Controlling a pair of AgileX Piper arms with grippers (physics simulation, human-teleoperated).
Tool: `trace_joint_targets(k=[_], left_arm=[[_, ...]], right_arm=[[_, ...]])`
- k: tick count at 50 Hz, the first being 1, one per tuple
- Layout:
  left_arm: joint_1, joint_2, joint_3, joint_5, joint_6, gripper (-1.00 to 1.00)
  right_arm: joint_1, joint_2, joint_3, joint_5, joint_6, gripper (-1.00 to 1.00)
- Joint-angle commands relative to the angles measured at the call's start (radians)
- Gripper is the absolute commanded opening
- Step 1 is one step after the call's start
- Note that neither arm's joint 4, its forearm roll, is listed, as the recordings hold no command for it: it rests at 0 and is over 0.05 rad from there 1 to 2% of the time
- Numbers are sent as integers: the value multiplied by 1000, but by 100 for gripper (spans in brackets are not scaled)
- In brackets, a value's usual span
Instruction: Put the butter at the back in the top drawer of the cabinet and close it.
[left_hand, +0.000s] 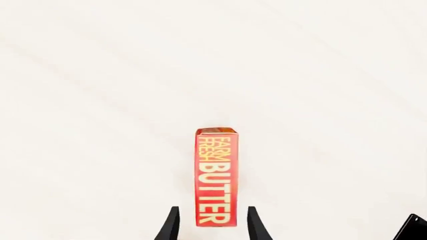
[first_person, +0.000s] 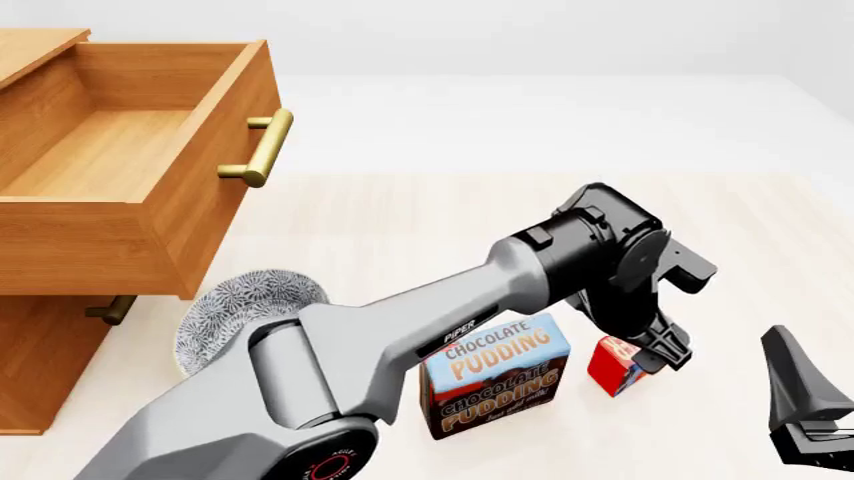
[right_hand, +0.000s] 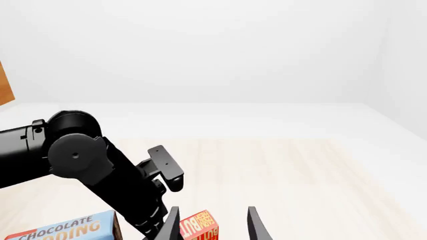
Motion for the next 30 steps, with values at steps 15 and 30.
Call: trace_joint_targets(k=[15,30], left_arm=[[-5,67,-85,36,-17,100],[2,59,-72,29,-15,100]], right_arm=[[0,0,0,0,0,100],[0,0,0,0,0,100]])
